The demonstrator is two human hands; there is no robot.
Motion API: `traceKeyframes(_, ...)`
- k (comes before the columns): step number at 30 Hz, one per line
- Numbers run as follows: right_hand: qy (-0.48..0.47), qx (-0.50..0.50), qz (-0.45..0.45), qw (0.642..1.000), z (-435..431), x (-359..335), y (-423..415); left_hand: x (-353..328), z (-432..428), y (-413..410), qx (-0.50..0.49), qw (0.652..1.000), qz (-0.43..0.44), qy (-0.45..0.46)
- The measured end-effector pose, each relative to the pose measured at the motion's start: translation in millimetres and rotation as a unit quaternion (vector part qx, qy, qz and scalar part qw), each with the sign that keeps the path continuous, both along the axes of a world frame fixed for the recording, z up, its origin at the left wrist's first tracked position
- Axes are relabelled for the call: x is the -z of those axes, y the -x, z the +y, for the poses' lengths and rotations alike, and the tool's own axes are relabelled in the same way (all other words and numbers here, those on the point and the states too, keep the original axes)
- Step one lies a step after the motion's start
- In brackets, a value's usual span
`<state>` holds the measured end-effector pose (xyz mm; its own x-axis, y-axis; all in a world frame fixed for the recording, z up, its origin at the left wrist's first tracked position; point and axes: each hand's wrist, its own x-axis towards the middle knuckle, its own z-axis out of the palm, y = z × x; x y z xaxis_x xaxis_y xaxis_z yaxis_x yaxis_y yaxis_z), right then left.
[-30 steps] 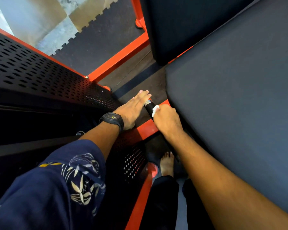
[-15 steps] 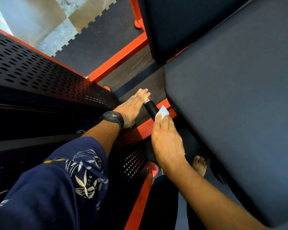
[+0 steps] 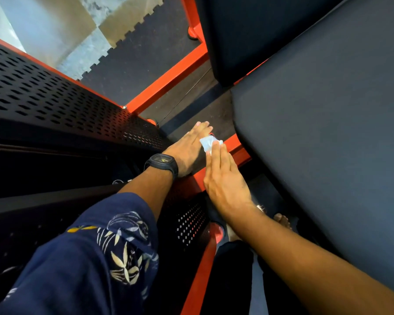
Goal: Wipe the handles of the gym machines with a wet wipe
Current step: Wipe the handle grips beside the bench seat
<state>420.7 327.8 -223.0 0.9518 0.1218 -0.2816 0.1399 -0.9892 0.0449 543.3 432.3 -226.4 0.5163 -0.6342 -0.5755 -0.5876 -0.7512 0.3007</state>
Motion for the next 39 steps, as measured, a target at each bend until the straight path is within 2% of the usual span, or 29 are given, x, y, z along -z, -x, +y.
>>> traceKeyframes(5, -0.056, 0.015, 0.010, 0.998, -2.4, -2.1, -20.6, 1.1, 1.9, 0.7, -0.001, 1.000, -0.002, 0.021)
traceKeyframes(8, -0.109, 0.102, 0.040, 0.988, -1.7, -9.8, -16.2, 5.7, 6.8, -1.0, -0.019, 0.999, 0.014, 0.033)
traceKeyframes(10, -0.167, 0.163, 0.033, 0.972, -7.0, -17.1, -21.0, 6.3, 8.7, -1.4, -0.026, 0.999, 0.015, 0.043)
traceKeyframes(12, -0.242, 0.226, 0.075, 0.940, -17.6, -25.0, -37.4, 9.1, 9.8, 0.1, -0.032, 0.998, 0.011, 0.048)
traceKeyframes(15, -0.291, 0.278, 0.120, 0.908, -25.4, -30.1, -36.0, 11.8, 10.9, 2.0, -0.033, 0.999, 0.006, 0.042)
traceKeyframes(21, -0.266, 0.303, 0.134, 0.905, -25.7, -28.6, -42.8, 16.7, 13.3, -1.4, -0.014, 0.999, -0.005, 0.034)
traceKeyframes(24, -0.207, 0.283, 0.113, 0.930, -20.1, -30.2, -19.7, 20.9, 15.2, -1.5, -0.009, 0.999, -0.011, 0.053)
traceKeyframes(27, -0.186, 0.278, 0.096, 0.937, -13.5, -28.8, -8.1, 25.2, 17.0, -1.9, -0.011, 0.999, -0.019, 0.048)
traceKeyframes(30, -0.171, 0.234, 0.052, 0.956, -9.1, -21.9, -23.3, 24.2, 14.8, -0.1, -0.024, 0.998, -0.016, 0.054)
traceKeyframes(35, -0.123, 0.194, 0.050, 0.972, -7.0, -24.4, 25.0, 23.2, 13.4, -2.0, -0.011, 0.999, -0.027, 0.039)
traceKeyframes(39, -0.107, 0.114, 0.035, 0.987, -6.0, -23.1, -4.8, 25.2, 12.9, 1.8, -0.030, 0.998, -0.032, 0.047)
